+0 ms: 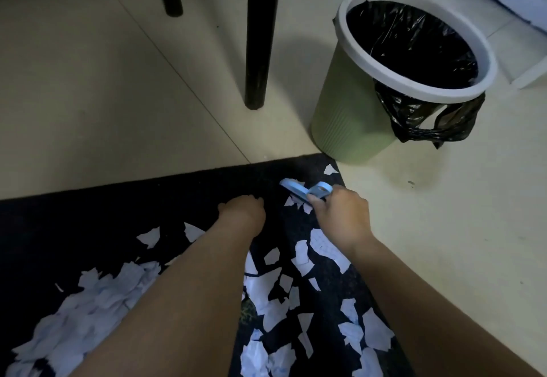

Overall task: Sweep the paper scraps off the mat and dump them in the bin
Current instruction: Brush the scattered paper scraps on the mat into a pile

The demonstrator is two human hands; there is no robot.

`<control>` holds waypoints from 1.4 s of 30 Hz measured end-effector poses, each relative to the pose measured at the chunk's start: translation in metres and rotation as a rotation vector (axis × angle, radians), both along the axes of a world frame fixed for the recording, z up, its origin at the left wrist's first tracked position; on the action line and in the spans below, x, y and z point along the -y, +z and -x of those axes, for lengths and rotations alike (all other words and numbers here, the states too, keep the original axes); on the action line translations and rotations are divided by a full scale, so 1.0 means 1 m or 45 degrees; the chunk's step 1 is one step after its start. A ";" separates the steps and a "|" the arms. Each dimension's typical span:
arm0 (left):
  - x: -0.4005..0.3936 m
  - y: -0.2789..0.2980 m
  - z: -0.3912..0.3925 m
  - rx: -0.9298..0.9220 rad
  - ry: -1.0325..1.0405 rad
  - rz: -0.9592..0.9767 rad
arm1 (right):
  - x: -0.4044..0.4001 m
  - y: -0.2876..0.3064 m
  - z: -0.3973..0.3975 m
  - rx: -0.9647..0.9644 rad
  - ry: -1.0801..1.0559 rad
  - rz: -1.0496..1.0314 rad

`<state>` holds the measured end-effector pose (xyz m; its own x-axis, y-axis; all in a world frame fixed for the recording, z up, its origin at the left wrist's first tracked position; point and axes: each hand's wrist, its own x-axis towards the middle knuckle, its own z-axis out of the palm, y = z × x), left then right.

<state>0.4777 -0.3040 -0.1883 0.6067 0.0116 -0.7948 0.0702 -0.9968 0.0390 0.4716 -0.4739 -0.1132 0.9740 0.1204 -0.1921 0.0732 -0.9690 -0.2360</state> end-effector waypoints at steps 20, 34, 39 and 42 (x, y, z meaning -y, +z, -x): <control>-0.005 -0.004 -0.002 -0.027 0.046 0.064 | 0.030 0.005 -0.043 0.172 -0.231 0.066; -0.004 -0.002 0.001 0.012 0.019 0.056 | 0.034 0.000 -0.062 0.176 -0.172 -0.055; -0.004 -0.003 0.000 0.005 0.014 0.063 | 0.041 -0.004 -0.063 0.231 -0.266 -0.064; -0.006 -0.004 0.000 -0.001 0.011 0.070 | 0.038 -0.013 -0.062 0.169 -0.512 -0.610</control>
<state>0.4772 -0.2984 -0.1922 0.6063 -0.0268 -0.7948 0.0789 -0.9925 0.0936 0.5339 -0.5124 -0.1258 0.9727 -0.2170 -0.0822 -0.2158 -0.7162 -0.6637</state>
